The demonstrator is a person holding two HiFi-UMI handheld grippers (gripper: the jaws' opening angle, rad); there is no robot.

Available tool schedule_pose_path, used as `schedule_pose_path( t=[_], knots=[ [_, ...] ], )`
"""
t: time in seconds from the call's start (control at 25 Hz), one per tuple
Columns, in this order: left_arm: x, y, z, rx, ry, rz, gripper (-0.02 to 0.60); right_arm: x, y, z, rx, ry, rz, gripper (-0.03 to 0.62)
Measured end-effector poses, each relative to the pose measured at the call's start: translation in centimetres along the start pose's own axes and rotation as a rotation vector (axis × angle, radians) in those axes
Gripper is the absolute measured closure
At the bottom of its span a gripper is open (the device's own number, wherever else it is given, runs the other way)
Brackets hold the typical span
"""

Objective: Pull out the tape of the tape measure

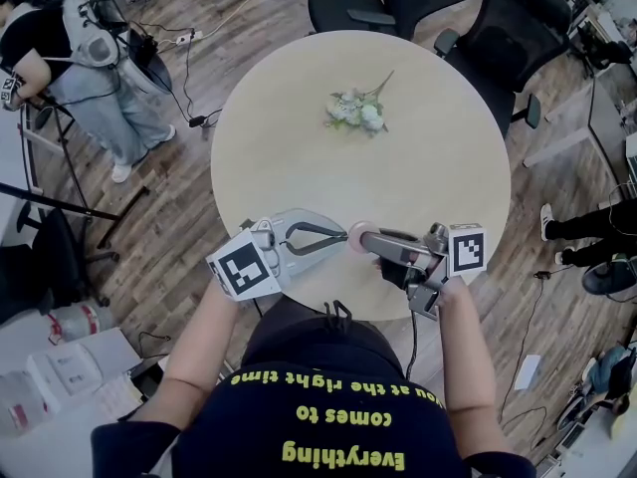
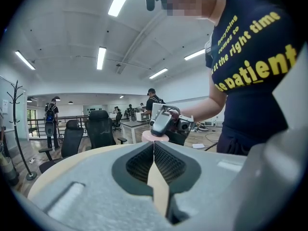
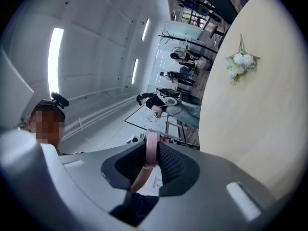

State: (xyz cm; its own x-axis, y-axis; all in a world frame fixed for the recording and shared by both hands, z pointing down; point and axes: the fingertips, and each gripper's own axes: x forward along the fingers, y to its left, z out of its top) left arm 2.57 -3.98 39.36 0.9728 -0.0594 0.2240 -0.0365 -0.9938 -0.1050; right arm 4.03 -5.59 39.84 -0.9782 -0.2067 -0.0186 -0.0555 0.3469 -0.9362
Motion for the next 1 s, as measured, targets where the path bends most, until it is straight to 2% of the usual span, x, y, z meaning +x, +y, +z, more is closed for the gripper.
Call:
schedule_pose_path(
  t=[0.44, 0.8, 1.0],
  knots=[
    [-0.11, 0.14, 0.23, -0.002, -0.004, 0.007, 0.574, -0.42, 0.28, 0.46, -0.007, -0.032, 0.015, 0.503],
    [-0.28, 0.36, 0.07, 0.015, 0.009, 0.031, 0.574, -0.16, 0.17, 0.41, -0.066, -0.048, -0.032, 0.511],
    [-0.38, 0.36, 0.16, -0.002, -0.004, 0.017, 0.575, -0.39, 0.03, 0.42, -0.03, -0.052, -0.028, 0.513]
  ],
)
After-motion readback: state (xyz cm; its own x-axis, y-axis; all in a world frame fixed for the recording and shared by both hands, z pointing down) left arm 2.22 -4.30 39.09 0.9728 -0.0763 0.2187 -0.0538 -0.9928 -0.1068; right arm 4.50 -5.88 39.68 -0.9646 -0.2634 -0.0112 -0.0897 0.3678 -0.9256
